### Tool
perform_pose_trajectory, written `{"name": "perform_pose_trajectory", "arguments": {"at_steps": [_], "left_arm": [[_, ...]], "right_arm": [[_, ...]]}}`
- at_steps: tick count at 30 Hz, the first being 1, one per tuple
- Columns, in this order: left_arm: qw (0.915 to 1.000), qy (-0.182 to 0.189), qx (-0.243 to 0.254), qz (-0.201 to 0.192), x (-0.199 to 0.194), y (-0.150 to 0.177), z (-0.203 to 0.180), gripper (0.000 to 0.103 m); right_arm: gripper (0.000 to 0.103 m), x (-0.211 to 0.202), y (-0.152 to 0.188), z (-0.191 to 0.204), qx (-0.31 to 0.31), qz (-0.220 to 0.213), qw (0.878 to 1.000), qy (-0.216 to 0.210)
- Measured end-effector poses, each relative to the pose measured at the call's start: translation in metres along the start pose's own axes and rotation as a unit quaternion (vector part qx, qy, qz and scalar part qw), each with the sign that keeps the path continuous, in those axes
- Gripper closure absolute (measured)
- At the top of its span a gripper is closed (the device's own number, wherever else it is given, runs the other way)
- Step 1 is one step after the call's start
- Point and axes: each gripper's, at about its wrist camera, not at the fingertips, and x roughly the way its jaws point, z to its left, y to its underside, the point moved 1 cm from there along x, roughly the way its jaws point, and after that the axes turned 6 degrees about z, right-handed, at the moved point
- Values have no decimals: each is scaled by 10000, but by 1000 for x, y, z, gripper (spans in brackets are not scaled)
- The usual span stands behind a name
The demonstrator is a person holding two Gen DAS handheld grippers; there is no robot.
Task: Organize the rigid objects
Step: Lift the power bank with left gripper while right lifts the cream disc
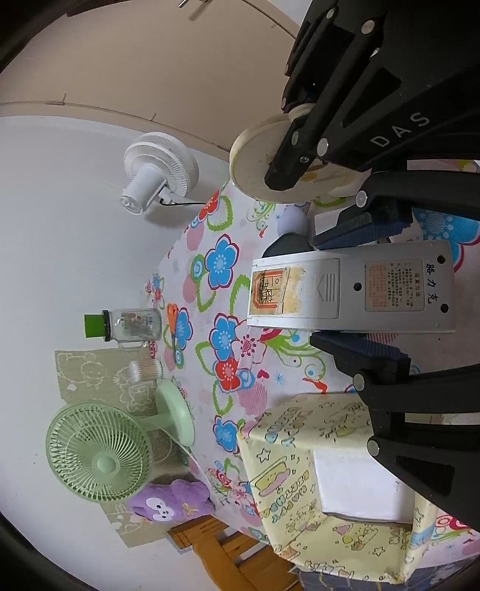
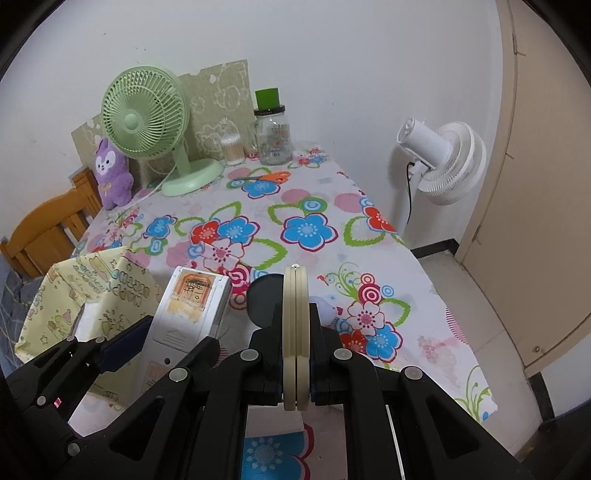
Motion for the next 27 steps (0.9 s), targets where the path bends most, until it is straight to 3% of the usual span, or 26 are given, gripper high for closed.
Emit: {"name": "perform_pose_trajectory", "arguments": {"at_steps": [27], "left_arm": [[9996,-35,-132,-254,-44,0,32,57]], "right_arm": [[91,-39,-9,42,-219,-192,9996,-58]]}}
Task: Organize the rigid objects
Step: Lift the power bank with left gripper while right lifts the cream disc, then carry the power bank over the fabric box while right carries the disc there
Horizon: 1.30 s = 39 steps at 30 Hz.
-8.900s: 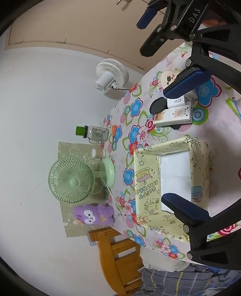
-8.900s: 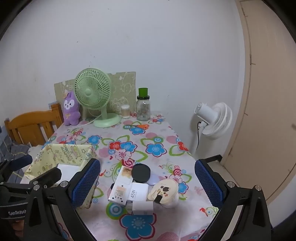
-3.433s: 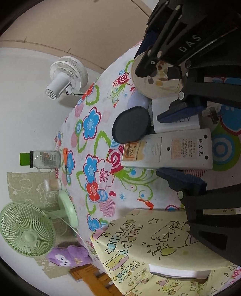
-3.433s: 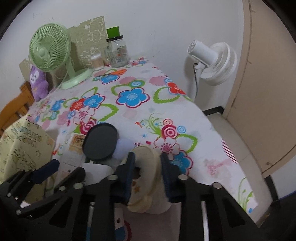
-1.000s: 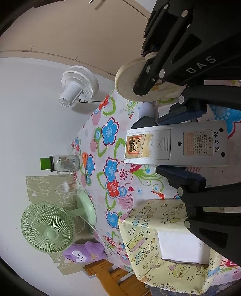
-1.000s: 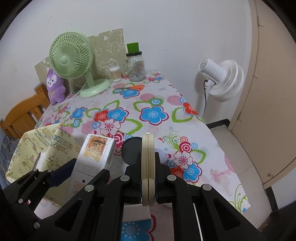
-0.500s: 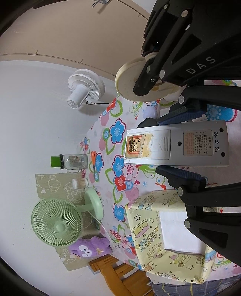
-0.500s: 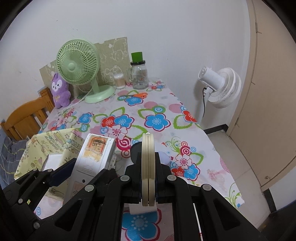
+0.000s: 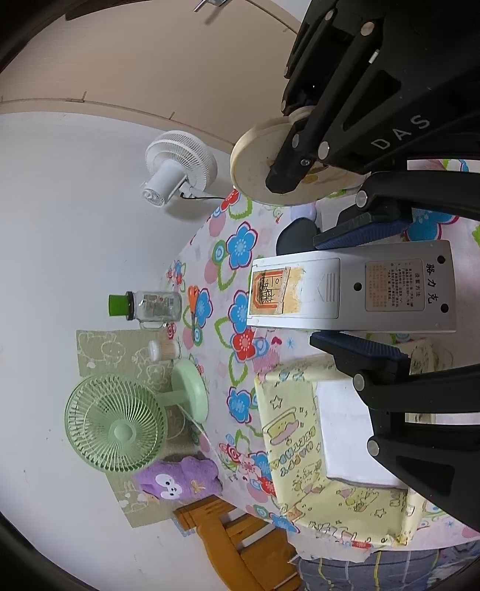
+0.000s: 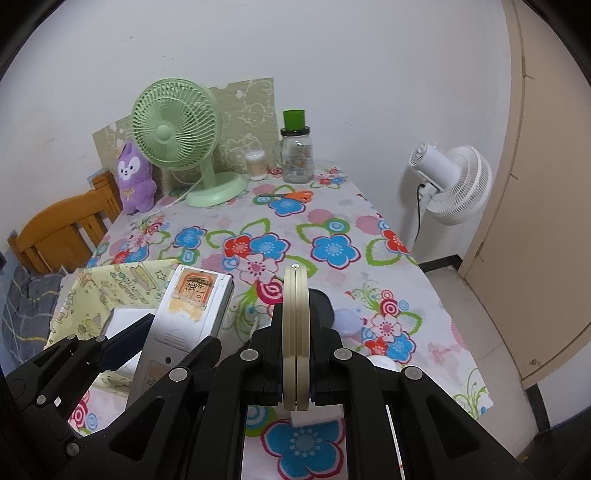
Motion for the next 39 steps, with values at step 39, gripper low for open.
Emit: {"name": "perform_pose_trajectory", "arguments": {"at_steps": [39], "left_arm": [[9985,-268,-435,179,5,-10,102,57]], "right_arm": [[91,33,-32,100,-408,303,9983,-284]]}}
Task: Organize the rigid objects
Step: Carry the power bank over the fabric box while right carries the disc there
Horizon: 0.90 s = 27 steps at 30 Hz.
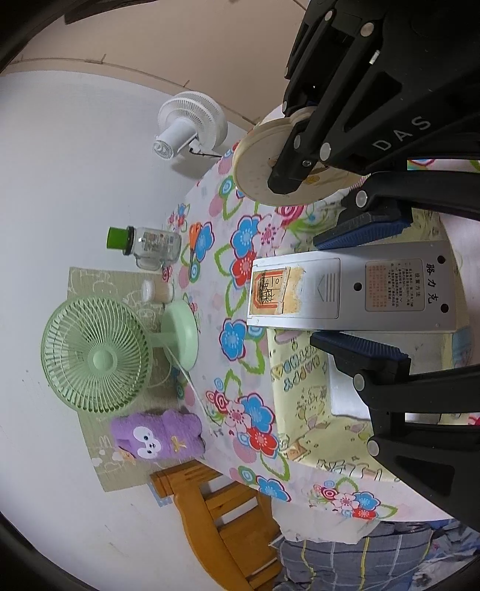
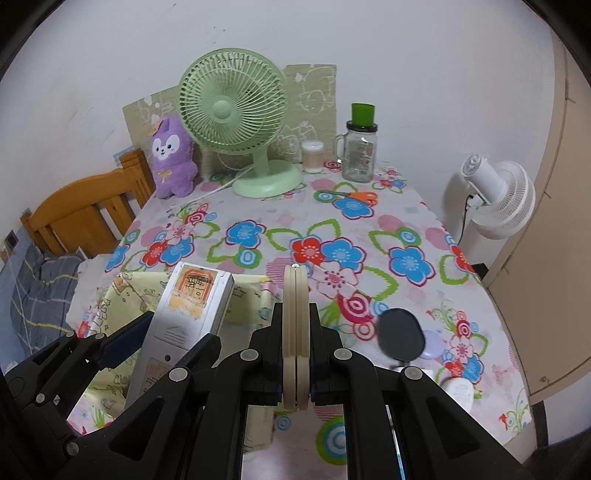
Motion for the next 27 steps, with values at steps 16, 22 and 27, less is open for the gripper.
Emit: {"name": "perform_pose_trajectory", "arguments": {"at_steps": [16,22,27], "left_arm": [[9997,-154,-195,90,10,1,42,57],[9992,-186,-263,221,19,5,54,57],[9989,-228,-282,311,28,10,61,57]], "right_arm": [[91,24,-8,40,-178,134,9996,-173],[91,37,-6,50,-222,276,9991,-212],[91,49,-2,57,-242,401,9987,-198]]}}
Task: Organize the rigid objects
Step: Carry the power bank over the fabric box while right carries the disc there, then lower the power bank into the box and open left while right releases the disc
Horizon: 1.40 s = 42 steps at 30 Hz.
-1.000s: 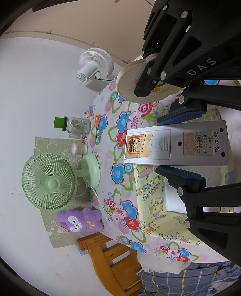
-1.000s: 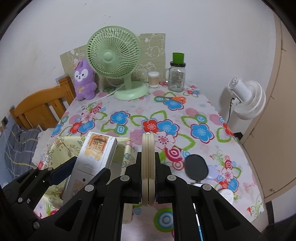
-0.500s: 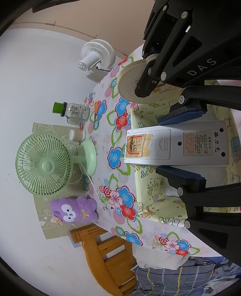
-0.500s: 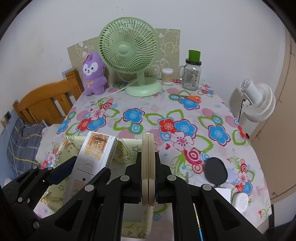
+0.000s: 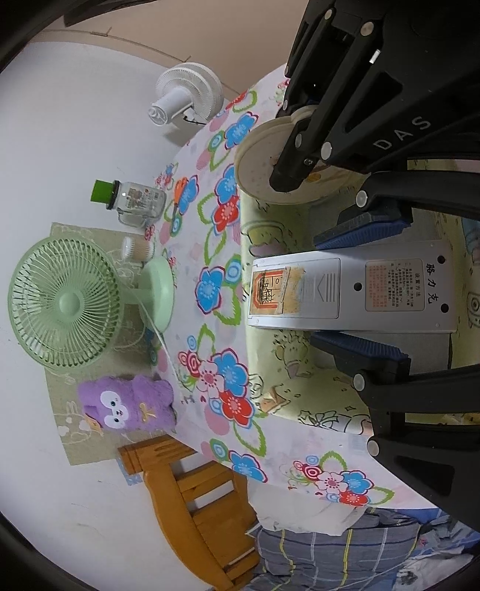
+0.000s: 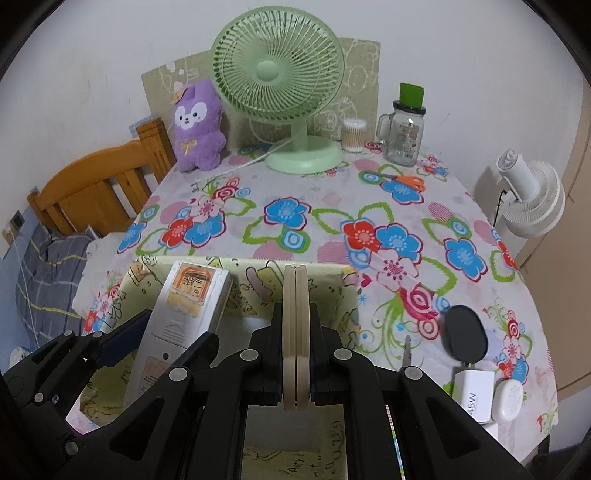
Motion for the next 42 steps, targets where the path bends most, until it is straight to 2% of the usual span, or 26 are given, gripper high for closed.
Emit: {"name": "perform_pose_trajectory", "arguments": {"at_steps": [14,19,25,28,29,32,36,37,39,42], "left_arm": [[9996,-191,23,210,28,10,8,57],[9996,-78,-46,257,31,11,10,55],[9994,-1,-106,326,32,13,10,54],[9995,87,-94,290,25,13,7,44],[9995,124,-91,268,23,13,6,39],[9997,112,-74,199,15,14,1,30],[9998,69,-87,164,9,16,0,27],[9998,55,-91,153,8,17,-1,26],[9999,50,-101,113,3,18,-1,24],[9999,23,-114,76,-2,19,-3,22]], "right_arm": [[91,30,10,2,69,325,9993,194],[91,31,12,3,43,268,9991,325],[90,30,14,3,25,306,9991,294],[85,25,14,2,33,290,9993,253],[79,23,14,2,46,260,9993,280],[76,16,16,-1,121,210,9996,112],[74,7,19,-2,142,180,9997,65],[71,6,19,-2,127,168,9997,79],[58,0,21,-2,111,100,9998,102],[53,-6,22,-3,147,56,9999,-70]]}}
